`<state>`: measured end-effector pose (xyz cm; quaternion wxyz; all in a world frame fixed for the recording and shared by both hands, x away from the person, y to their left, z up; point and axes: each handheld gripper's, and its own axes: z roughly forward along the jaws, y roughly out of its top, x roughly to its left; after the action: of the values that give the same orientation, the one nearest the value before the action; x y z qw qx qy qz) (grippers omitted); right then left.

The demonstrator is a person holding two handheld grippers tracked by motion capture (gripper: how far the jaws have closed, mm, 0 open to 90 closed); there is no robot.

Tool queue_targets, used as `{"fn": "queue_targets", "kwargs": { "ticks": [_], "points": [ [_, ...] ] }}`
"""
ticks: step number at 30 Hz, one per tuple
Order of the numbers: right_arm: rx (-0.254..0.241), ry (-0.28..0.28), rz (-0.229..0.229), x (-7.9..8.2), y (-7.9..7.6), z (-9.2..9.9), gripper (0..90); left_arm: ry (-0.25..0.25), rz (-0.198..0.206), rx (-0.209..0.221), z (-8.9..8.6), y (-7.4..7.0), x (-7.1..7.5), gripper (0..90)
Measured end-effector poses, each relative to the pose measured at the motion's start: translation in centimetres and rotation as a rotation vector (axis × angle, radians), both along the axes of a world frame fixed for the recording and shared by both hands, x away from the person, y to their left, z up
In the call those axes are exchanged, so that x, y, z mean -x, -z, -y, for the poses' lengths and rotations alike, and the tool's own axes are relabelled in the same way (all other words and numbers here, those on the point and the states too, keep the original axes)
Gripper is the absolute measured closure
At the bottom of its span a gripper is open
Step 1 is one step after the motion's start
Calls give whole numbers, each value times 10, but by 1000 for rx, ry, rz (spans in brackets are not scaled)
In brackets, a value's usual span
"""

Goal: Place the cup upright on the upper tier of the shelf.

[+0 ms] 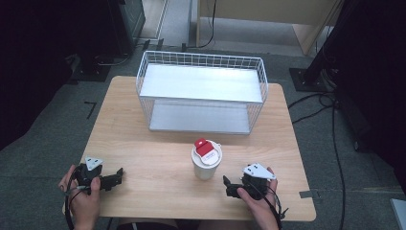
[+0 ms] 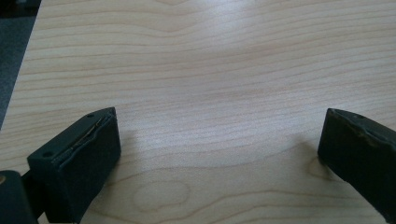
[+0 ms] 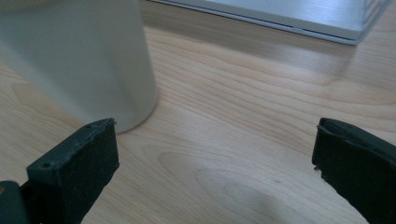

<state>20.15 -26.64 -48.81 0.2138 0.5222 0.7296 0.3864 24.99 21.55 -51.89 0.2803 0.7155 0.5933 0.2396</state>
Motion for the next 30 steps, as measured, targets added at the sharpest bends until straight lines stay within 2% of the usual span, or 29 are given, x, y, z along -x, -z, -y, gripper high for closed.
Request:
{"fn": "queue_targets", "kwargs": {
  "ticks": [12,19,30],
  "points": [
    [-24,-77,20,-1,-7,-28,1,1,-1,-1,0,0,0,0],
    [-39,-135,41,-6,-12,-51,1,1,-1,-1,0,0,0,0],
    [-70,-145,92,-14,-22,-75,1,0,-2,0,0,0,0,0]
  ]
}}
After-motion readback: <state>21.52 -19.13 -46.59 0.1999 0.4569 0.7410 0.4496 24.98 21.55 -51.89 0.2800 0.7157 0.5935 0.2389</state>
